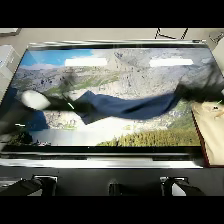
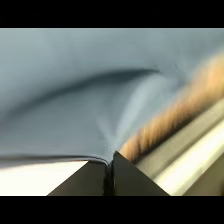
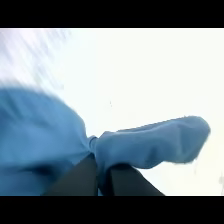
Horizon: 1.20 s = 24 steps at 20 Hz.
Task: Fold the clothes and pants, and hang the long-sleeved shirts on hangers.
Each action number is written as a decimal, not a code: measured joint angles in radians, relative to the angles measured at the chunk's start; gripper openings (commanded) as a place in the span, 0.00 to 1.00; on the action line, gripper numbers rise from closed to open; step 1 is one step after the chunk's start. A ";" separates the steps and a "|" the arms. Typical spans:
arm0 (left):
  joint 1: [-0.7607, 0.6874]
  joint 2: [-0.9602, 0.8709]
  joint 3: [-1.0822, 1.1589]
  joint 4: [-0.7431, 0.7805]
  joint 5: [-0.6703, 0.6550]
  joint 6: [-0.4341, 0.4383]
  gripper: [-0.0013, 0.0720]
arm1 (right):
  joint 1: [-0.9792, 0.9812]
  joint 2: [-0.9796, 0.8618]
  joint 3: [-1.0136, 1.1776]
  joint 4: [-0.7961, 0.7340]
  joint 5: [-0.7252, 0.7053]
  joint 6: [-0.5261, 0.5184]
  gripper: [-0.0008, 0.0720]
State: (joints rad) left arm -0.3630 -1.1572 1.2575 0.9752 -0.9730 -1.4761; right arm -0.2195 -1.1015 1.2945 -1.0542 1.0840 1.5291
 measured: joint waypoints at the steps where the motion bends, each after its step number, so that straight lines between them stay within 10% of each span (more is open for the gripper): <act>1: 0.035 0.043 0.122 0.044 0.005 0.002 0.05 | 0.000 0.023 0.114 -0.004 -0.041 -0.002 0.07; 11: 0.174 0.263 0.749 0.159 0.112 0.007 0.05 | 0.000 0.312 0.632 -0.098 -0.137 0.017 0.07; 20: 0.180 0.211 0.409 0.180 0.097 0.007 0.05 | 0.000 0.203 0.561 -0.269 0.266 0.101 0.07; 24: 0.180 0.050 0.186 0.157 0.261 0.006 0.05 | 0.000 -0.043 0.396 -0.154 0.192 0.132 0.07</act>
State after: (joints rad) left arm -0.1825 -1.1072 1.4433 1.1324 -0.7124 -1.4696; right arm -0.2192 -1.1446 1.6909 -1.2079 1.2758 1.6611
